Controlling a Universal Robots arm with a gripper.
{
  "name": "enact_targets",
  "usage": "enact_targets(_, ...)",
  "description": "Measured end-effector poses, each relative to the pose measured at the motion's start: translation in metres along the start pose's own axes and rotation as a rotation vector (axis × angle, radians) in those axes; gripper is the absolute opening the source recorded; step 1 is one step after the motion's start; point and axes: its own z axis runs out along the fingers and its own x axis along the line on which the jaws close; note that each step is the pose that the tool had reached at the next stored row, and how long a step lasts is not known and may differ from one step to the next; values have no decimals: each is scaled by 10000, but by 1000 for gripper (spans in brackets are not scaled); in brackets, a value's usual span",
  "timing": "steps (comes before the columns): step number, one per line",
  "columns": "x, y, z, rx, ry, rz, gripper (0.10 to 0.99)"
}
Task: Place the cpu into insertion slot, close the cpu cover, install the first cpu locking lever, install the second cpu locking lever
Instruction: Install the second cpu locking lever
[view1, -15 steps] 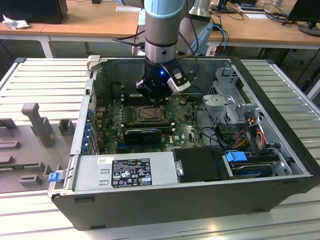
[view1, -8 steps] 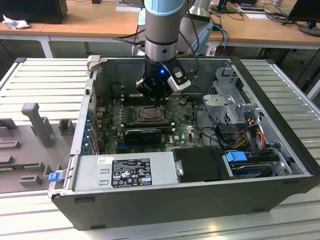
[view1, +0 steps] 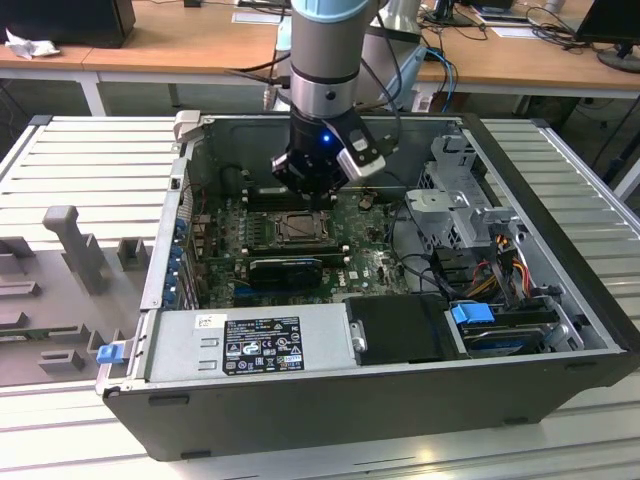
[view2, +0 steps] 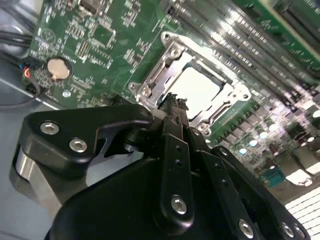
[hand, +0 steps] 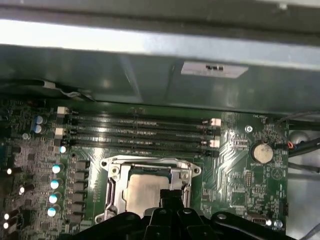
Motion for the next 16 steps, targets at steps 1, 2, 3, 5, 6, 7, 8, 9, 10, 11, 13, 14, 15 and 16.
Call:
enact_targets(1,4,-58,-2,5,1,-2,106)
enact_targets(2,7,-112,-3,4,0,-2,106)
enact_targets(3,10,-146,-4,5,1,-1,106)
enact_targets(5,20,-306,-13,2,59,2,106)
enact_targets(6,21,-332,-14,-2,94,5,106)
enact_targets(7,24,-367,-14,-29,133,10,106)
enact_targets(8,25,-384,-14,-144,139,12,106)
enact_targets(9,26,-403,-15,-404,129,15,106)
enact_targets(10,27,-417,-16,-570,120,16,106)
enact_targets(11,30,-437,-15,-706,111,17,106)
enact_targets(13,46,-480,-9,-797,106,13,106)
enact_targets(14,70,-520,-4,-818,104,7,106)
enact_targets(15,110,-557,-1,-819,106,1,106)
enact_targets(16,192,-574,0,-817,106,-1,106)
